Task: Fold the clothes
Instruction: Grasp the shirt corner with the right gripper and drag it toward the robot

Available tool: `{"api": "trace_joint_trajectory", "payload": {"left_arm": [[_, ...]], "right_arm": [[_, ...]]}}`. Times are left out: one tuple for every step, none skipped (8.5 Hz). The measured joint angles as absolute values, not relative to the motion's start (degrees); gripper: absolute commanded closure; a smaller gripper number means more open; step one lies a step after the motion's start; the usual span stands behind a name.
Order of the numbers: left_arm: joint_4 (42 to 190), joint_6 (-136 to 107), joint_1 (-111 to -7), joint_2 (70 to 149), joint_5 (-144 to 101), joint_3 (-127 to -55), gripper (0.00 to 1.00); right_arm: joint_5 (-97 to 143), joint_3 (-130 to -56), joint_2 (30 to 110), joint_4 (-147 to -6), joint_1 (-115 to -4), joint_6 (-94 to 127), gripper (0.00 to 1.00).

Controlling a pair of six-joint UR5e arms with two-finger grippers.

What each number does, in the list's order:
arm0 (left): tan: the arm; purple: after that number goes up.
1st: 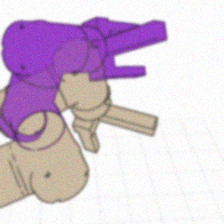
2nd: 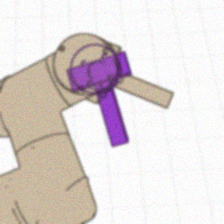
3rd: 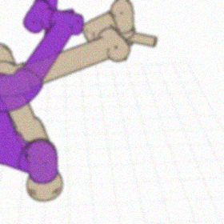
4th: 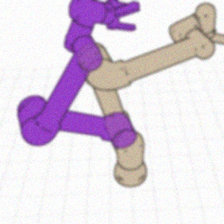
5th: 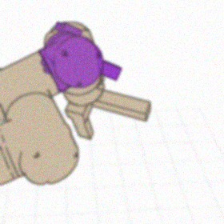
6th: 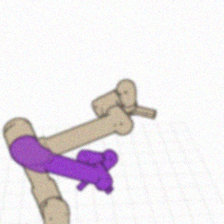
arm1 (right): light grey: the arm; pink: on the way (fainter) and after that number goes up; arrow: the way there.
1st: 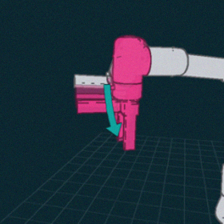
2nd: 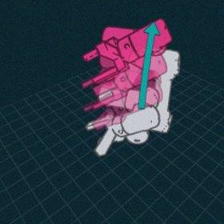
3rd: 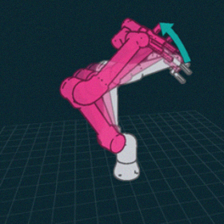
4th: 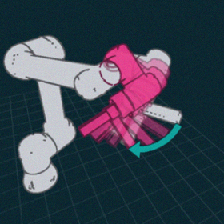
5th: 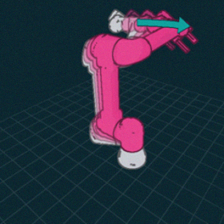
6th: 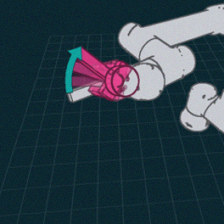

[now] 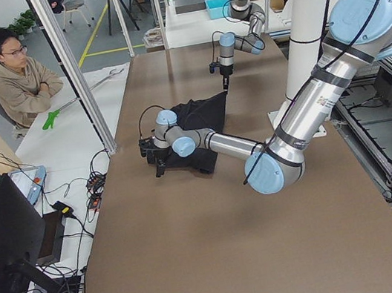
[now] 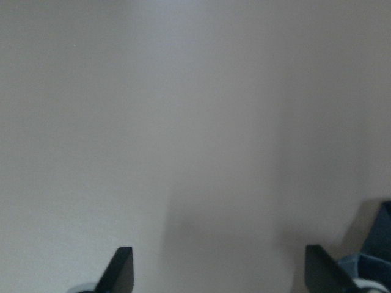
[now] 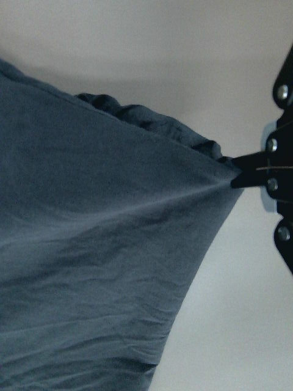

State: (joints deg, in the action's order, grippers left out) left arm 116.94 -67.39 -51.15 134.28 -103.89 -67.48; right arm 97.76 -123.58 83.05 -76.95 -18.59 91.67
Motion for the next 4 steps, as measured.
{"api": "trace_joint_trajectory", "payload": {"left_arm": [[116.91,-67.4,-51.15,134.38,-103.92,-67.5,0.01],[116.9,-67.43,-51.15,134.43,-103.96,-67.55,0.01],[116.9,-67.59,-51.15,134.52,-104.0,-67.62,0.01],[116.89,-67.81,-51.09,134.69,-104.0,-67.74,0.0]], "right_arm": [[93.79,-124.67,83.16,-77.36,-14.0,94.07,1.0],[91.16,-125.78,83.23,-77.72,-10.96,95.79,1.0],[88.58,-126.71,83.21,-78.23,-8.6,97.64,1.0],[85.45,-127.36,83.09,-78.96,-6.23,99.23,0.43]]}}
